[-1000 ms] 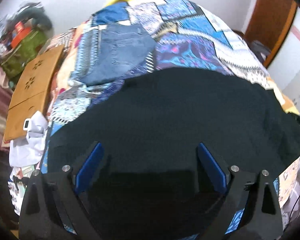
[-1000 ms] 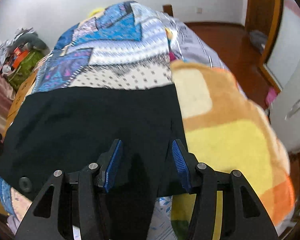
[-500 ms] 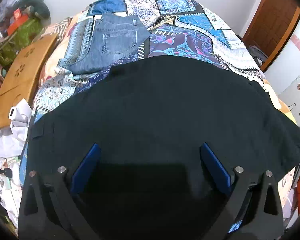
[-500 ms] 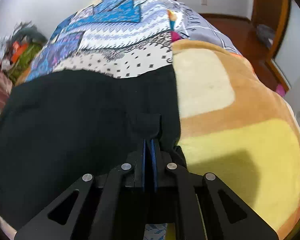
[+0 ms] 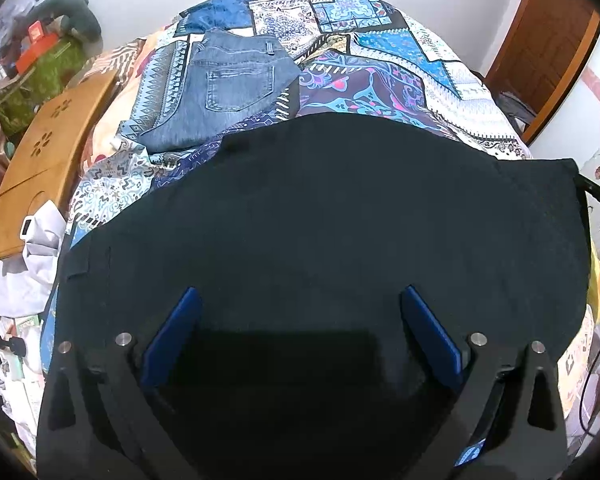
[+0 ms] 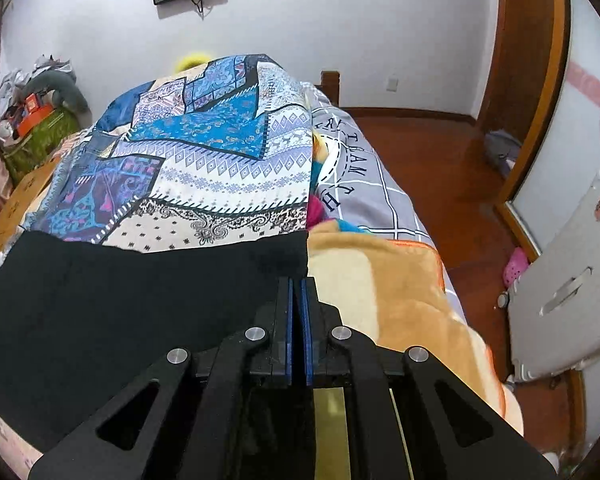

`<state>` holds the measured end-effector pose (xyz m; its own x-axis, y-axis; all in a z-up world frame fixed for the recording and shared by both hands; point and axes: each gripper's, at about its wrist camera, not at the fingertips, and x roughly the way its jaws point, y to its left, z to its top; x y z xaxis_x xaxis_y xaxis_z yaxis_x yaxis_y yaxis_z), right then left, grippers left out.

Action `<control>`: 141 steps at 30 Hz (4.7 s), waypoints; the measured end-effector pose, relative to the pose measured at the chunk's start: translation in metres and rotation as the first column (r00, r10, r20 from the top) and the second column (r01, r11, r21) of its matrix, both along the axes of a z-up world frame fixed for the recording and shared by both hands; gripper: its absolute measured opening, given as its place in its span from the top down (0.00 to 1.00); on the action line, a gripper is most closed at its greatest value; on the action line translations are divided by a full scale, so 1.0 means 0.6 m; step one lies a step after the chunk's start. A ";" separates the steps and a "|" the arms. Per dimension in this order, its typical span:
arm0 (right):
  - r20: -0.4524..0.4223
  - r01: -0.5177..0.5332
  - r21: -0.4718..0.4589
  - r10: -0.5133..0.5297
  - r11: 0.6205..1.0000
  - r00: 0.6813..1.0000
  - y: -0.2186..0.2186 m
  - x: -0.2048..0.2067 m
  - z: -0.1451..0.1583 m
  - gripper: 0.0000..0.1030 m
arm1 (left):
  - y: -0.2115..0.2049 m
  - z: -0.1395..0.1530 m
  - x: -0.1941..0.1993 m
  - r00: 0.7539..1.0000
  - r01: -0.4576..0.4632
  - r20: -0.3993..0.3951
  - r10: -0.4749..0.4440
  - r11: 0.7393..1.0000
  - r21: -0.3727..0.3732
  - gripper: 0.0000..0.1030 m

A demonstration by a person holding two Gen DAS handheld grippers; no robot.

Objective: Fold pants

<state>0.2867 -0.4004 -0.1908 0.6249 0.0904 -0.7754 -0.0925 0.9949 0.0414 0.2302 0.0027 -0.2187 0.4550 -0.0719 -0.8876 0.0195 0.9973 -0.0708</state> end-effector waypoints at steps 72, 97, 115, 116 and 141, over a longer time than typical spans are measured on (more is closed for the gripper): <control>-0.089 0.203 0.523 -0.183 0.828 0.979 0.019 -0.145 0.009 0.93 | 0.014 0.017 -0.074 0.999 -0.002 0.047 0.002 1.000 0.003 0.00; 0.055 -0.470 0.284 0.475 0.836 0.878 0.480 -0.093 0.078 0.96 | 0.150 0.071 -0.162 0.972 -0.181 0.152 0.177 0.983 0.009 0.00; -0.023 -0.512 0.159 0.521 0.844 0.853 0.431 -0.150 0.056 0.60 | 0.127 0.083 -0.085 0.986 -0.088 0.138 0.097 0.994 -0.068 0.00; -0.018 -0.499 0.148 0.507 0.854 0.862 0.423 -0.150 0.057 0.60 | 0.120 0.080 -0.073 0.989 -0.075 0.125 0.085 0.994 -0.084 0.00; -0.033 -0.410 0.184 0.423 0.893 0.906 0.316 -0.179 0.001 0.55 | 0.000 0.114 -0.033 0.990 0.071 0.125 -0.060 0.994 -0.087 0.95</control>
